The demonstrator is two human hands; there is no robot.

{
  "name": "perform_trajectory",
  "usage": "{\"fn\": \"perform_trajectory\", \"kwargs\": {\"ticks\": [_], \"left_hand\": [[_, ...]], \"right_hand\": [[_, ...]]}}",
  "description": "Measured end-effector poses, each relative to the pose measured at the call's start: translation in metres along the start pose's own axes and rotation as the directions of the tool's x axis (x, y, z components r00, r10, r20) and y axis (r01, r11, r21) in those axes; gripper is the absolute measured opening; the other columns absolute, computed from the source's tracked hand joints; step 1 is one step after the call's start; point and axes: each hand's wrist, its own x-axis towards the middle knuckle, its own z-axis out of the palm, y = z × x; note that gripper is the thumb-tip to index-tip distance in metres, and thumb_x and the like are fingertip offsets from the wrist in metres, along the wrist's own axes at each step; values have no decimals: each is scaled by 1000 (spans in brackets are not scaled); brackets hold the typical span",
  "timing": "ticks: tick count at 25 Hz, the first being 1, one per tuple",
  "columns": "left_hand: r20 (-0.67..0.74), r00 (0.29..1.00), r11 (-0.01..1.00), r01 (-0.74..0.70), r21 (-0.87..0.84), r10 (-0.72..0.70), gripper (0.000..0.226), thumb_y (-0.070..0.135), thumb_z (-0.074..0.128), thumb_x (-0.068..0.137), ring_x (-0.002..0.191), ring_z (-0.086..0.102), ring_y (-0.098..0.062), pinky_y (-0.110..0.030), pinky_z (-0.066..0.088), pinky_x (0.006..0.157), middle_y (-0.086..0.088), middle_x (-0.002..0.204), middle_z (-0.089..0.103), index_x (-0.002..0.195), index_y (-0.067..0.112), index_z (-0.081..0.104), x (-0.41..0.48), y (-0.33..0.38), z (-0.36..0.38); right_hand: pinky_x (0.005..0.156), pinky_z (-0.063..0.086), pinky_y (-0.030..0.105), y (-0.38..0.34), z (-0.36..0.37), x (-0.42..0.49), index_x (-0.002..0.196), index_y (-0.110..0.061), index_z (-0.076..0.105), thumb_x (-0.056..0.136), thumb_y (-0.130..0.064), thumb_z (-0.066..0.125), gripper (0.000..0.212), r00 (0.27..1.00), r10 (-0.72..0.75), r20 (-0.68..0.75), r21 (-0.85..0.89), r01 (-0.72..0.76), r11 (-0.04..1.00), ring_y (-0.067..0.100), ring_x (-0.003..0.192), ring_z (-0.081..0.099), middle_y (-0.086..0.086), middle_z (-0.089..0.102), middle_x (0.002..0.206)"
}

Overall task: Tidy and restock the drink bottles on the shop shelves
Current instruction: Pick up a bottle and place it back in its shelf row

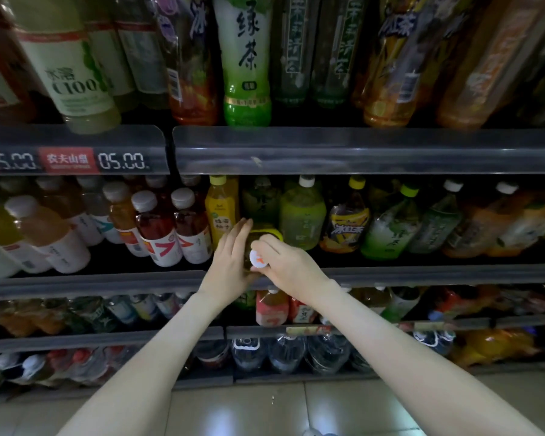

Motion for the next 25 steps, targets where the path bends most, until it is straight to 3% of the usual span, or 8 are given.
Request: {"fn": "perform_trajectory", "kwargs": {"ticks": [3, 6, 9, 12, 16, 19, 21, 25], "left_hand": [[36, 998, 998, -58, -27, 59, 92, 10, 87, 60, 124, 38, -27, -48, 42, 102, -21, 132, 43, 136, 3, 36, 2, 14, 0], [-56, 991, 992, -126, -8, 125, 85, 21, 86, 62, 117, 42, -25, -28, 37, 102, -15, 125, 41, 129, 3, 38, -2, 50, 1], [-93, 971, 975, -217, 38, 220, 68, 36, 64, 75, 114, 46, -26, -27, 42, 94, -16, 122, 45, 128, 3, 39, -4, 89, -3], [-37, 978, 978, -207, 10, 208, 69, 34, 64, 70, 114, 46, -25, -27, 44, 92, -19, 119, 52, 127, 4, 40, -14, 140, 20], [152, 985, 992, -69, -102, 84, 77, 34, 78, 63, 116, 44, -17, -19, 38, 92, -11, 122, 54, 126, 1, 48, -35, 217, 102], [274, 961, 993, 7, -119, 26, 76, 44, 63, 67, 117, 44, -14, -16, 37, 94, -11, 123, 54, 128, 2, 49, -47, 265, 177], [321, 947, 990, 54, -129, -10, 81, 50, 62, 67, 120, 42, -12, -24, 43, 95, -7, 128, 52, 132, 5, 46, -48, 294, 230], [469, 883, 984, 100, -148, -19, 90, 45, 76, 71, 133, 33, -13, -25, 30, 108, -1, 143, 39, 143, 12, 33, -31, 330, 307]], "right_hand": [[57, 47, 17, 9, -22, -13, 113, -8, 45, 82, -25, 72, 44, 998, -48, -38, -16, 48, 999, 16, 84, 57, 6, 61, 99], [49, 29, 17, 12, -58, -25, 105, -11, 46, 76, -21, 77, 44, 993, -46, -107, 30, 50, 998, 18, 59, 52, 7, 62, 91], [58, 36, 22, 19, -94, -49, 101, -10, 52, 78, -26, 75, 36, 984, -61, -168, 88, 77, 993, 20, 68, 51, 7, 59, 87], [59, 40, 24, 29, -127, -85, 92, -9, 59, 84, -44, 64, 36, 979, 76, -191, 104, -57, 993, 17, 68, 51, 4, 58, 78], [39, 40, 28, 64, -155, -174, 84, -15, 58, 83, -56, 54, 41, 949, 312, -43, 1, -312, 950, 19, 48, 56, -3, 57, 58], [46, 46, 33, 107, -173, -263, 94, -27, 49, 78, -55, 47, 32, 850, 501, 164, 111, -520, 847, 27, 57, 62, -4, 61, 64], [57, 47, 34, 138, -181, -314, 89, -35, 37, 78, -52, 42, 21, 776, 536, 332, 271, -623, 734, 18, 67, 59, -10, 56, 71], [58, 37, 9, 192, -171, -380, 78, -37, 41, 84, -31, 63, 24, 609, 725, 322, 368, -786, 496, -4, 65, 53, -22, 57, 72]]}}
